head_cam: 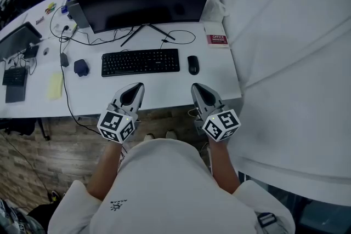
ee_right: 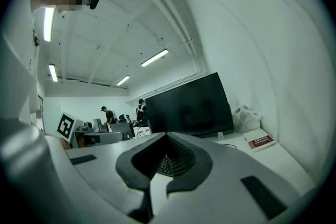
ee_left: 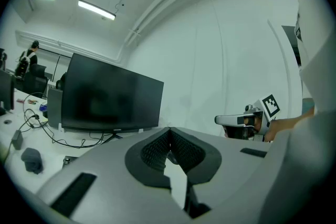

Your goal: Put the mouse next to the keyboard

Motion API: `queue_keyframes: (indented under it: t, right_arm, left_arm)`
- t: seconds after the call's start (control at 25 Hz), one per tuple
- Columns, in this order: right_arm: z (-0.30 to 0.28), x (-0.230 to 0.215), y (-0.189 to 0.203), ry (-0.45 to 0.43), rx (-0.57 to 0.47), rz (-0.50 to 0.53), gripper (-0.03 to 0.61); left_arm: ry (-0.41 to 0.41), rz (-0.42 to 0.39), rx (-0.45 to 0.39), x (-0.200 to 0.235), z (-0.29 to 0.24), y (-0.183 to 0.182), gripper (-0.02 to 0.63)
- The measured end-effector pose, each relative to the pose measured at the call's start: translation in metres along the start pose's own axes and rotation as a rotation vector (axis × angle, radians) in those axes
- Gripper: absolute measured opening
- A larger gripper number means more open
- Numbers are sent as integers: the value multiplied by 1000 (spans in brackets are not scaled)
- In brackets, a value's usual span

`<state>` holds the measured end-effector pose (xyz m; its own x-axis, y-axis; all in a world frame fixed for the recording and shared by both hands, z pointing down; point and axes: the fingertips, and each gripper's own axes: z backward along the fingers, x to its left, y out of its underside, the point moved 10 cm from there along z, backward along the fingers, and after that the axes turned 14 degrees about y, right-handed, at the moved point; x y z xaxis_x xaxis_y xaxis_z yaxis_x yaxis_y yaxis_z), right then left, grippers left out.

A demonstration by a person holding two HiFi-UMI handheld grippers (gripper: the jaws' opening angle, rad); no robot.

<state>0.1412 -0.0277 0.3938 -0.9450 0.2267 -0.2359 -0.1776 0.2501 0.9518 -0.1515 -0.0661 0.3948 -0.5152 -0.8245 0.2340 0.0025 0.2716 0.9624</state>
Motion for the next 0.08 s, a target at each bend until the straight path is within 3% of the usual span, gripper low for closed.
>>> queue_keyframes:
  t: [0.08]
  right_arm:
    - [1, 2, 1, 0, 1, 5, 17]
  left_arm:
    - [4, -2, -1, 0, 1, 0, 12]
